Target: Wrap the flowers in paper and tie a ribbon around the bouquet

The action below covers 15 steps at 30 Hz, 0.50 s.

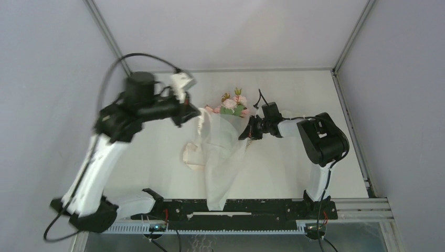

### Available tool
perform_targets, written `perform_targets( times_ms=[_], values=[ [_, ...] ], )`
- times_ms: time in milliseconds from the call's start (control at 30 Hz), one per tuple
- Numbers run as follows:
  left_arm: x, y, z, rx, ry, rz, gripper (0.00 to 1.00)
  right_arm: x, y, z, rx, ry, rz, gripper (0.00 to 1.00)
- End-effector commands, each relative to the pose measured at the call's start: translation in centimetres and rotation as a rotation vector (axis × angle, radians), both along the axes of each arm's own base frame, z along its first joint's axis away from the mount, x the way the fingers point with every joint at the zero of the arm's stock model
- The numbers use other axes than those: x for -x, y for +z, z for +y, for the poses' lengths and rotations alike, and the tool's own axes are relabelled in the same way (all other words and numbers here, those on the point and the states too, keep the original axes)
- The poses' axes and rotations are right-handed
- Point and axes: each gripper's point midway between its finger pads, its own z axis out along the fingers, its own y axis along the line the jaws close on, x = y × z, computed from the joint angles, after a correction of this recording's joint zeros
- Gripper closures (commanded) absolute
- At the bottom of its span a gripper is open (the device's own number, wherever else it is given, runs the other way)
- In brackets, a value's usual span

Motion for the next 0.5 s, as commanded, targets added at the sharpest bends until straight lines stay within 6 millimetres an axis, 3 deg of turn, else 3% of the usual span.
perform_targets(
  times_ms=[0, 67, 200, 367, 467],
  values=[
    [-5.5, -13.2, -7.7, -0.095, -0.067, 0.334, 1.0, -0.4, 1.3, 0.5, -0.032, 0.011, -0.048, 1.0],
    [-6.4, -17.9, -9.8, -0.145, -0.082, 0.396, 1.0, -0.6, 1.6, 0.6, -0.043, 0.003, -0.048, 1.0],
    [-6.7, -25.0, -13.0, -0.245, -0.137, 0.503, 1.0, -1.0, 2.4, 0.8, -0.058, -0.015, -0.057, 0.91],
    [-6.1, -32.1, -14.0, -0.334, -0.167, 0.606, 1.0, -1.8, 3.5, 0.3, -0.054, -0.057, -0.072, 0.74],
    [-5.1, -34.9, -14.0, -0.359, -0.188, 0.681, 1.0, -2.7, 4.6, -0.7, -0.018, -0.114, -0.093, 0.6]
  ],
)
